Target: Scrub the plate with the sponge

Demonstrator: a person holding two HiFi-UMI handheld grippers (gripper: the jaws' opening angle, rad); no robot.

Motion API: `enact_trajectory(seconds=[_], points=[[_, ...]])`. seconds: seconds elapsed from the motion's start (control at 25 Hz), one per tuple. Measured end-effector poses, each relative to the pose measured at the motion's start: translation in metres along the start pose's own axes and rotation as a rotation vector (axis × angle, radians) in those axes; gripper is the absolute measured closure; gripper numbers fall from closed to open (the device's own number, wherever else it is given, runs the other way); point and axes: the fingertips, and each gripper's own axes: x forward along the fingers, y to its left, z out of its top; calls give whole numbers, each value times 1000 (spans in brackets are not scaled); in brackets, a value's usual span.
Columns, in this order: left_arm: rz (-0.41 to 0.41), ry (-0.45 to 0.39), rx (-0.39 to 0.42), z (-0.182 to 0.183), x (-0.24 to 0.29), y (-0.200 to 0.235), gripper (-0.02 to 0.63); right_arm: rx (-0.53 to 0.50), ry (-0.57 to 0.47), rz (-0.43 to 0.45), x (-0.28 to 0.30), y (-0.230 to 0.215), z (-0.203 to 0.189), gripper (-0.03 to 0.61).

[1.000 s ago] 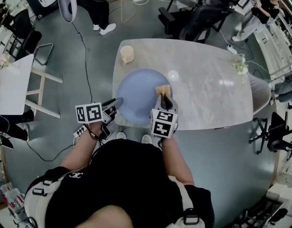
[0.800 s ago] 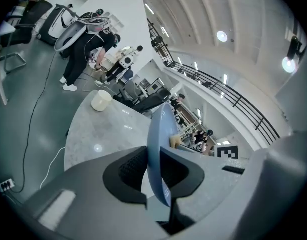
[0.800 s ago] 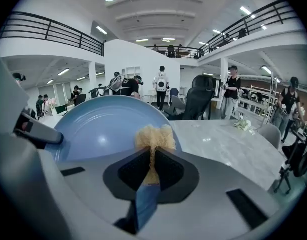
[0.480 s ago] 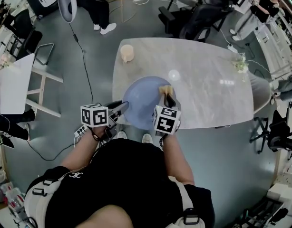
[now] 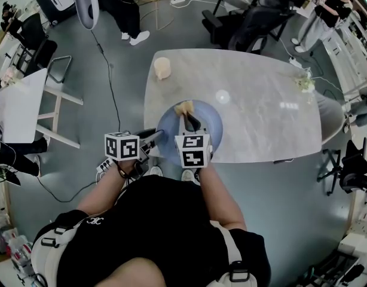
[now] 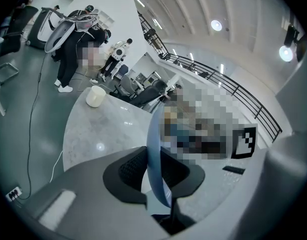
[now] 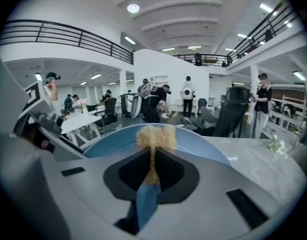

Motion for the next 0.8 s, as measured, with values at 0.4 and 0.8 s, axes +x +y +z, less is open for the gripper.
enact_trajectory(seconds=[0.4,0.8], points=[[33,-13,-26,0,-6,12,549,-149,42,282,9,71,-19,547],[34,-40,-32,-1,-8,15,546,-53,35,166,11,48,-18,546]])
